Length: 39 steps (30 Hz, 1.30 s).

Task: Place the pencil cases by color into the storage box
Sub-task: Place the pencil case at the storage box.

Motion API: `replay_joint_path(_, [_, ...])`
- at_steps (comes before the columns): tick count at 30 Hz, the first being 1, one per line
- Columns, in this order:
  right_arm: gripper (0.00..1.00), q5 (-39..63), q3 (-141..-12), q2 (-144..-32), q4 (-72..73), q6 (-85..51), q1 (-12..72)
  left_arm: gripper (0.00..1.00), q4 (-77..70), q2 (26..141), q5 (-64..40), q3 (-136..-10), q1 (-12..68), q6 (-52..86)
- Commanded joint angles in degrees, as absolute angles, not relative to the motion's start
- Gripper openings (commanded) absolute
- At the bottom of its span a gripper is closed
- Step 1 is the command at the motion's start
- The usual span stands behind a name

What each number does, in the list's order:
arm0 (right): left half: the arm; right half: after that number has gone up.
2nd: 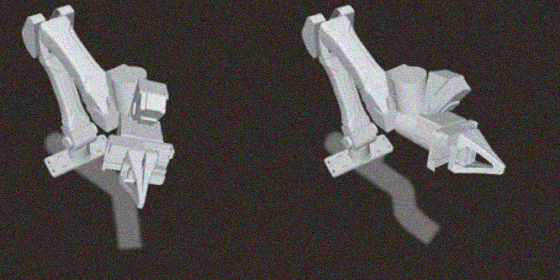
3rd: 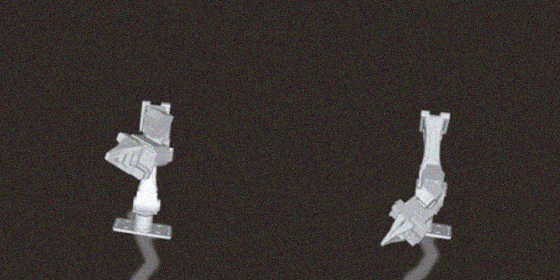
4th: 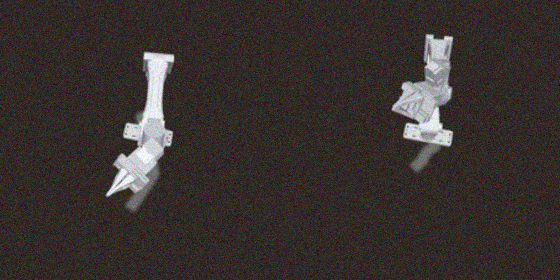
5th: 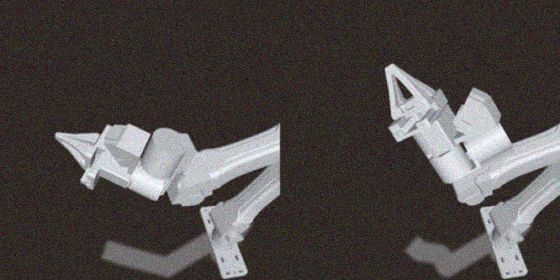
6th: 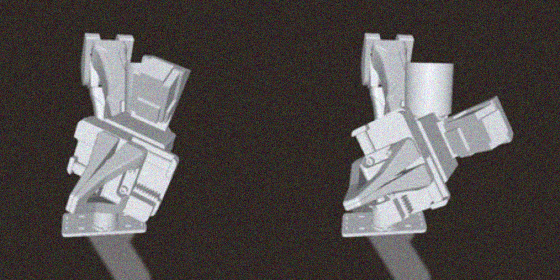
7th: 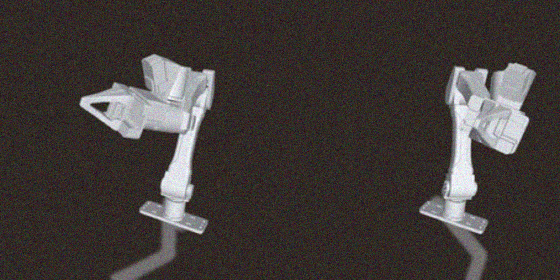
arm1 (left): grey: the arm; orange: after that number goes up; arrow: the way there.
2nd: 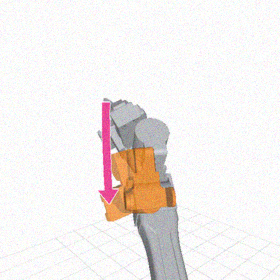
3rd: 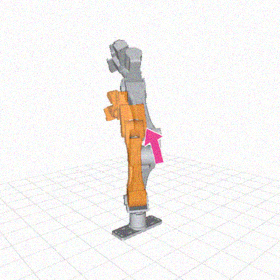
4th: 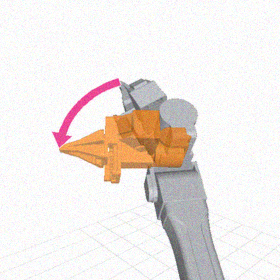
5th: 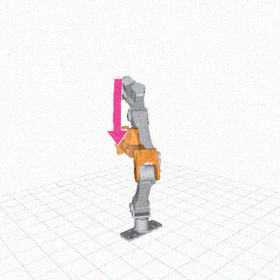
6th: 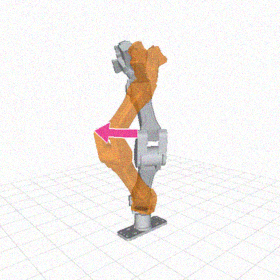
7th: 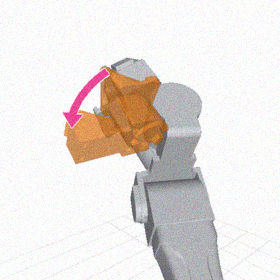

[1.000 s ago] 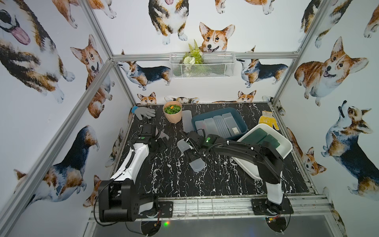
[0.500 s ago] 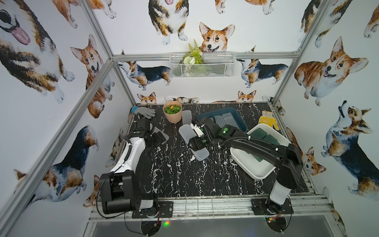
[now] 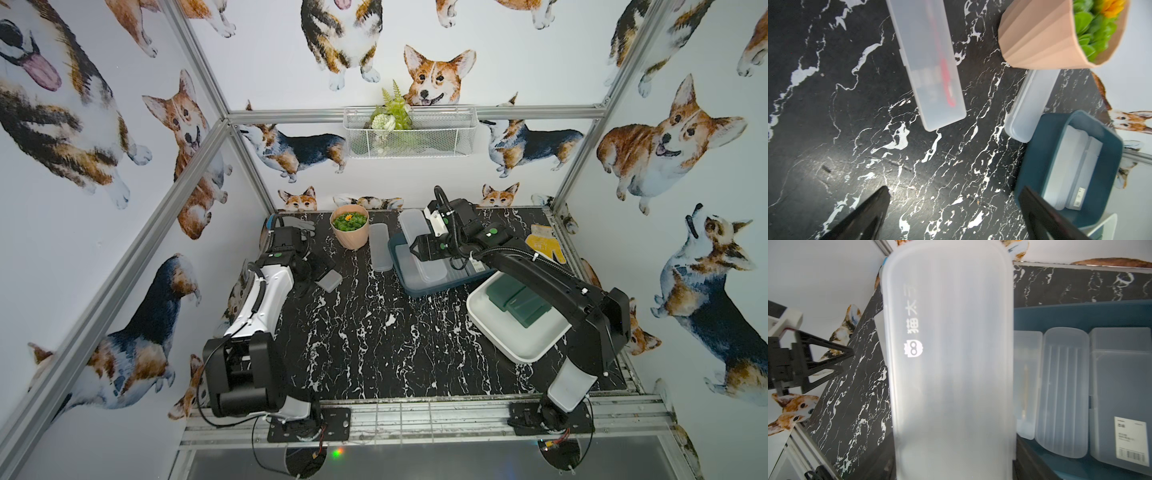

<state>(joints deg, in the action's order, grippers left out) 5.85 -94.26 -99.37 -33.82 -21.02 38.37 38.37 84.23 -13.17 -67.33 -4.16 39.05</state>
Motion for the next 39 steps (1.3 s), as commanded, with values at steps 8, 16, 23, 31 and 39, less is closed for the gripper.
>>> replay_joint_path(8, [0.73, 7.27, -92.37, -103.38, -30.61, -20.57, 26.42, 1.00, 35.39, 85.55, -16.34, -74.22, -4.23, 43.14])
replay_joint_path(16, [0.73, 7.43, -94.24, -108.76, -30.22, -17.99, 21.40, 1.00, 30.60, 85.88, -17.74, -73.35, -3.85, 45.46])
replay_joint_path(23, [0.73, 7.32, -97.32, -114.72, -30.74, -13.41, 18.27, 1.00, 24.91, 84.40, -17.84, -70.28, -2.25, 46.23])
replay_joint_path(31, [0.72, 6.47, -99.66, -119.22, -31.26, -9.16, 16.89, 0.99, 24.41, 83.17, -15.54, -70.07, 0.41, 43.33])
replay_joint_path(39, [0.72, 4.54, -98.03, -120.25, -31.70, -4.27, 16.89, 0.99, 28.46, 82.79, -14.11, -71.08, 2.07, 40.74])
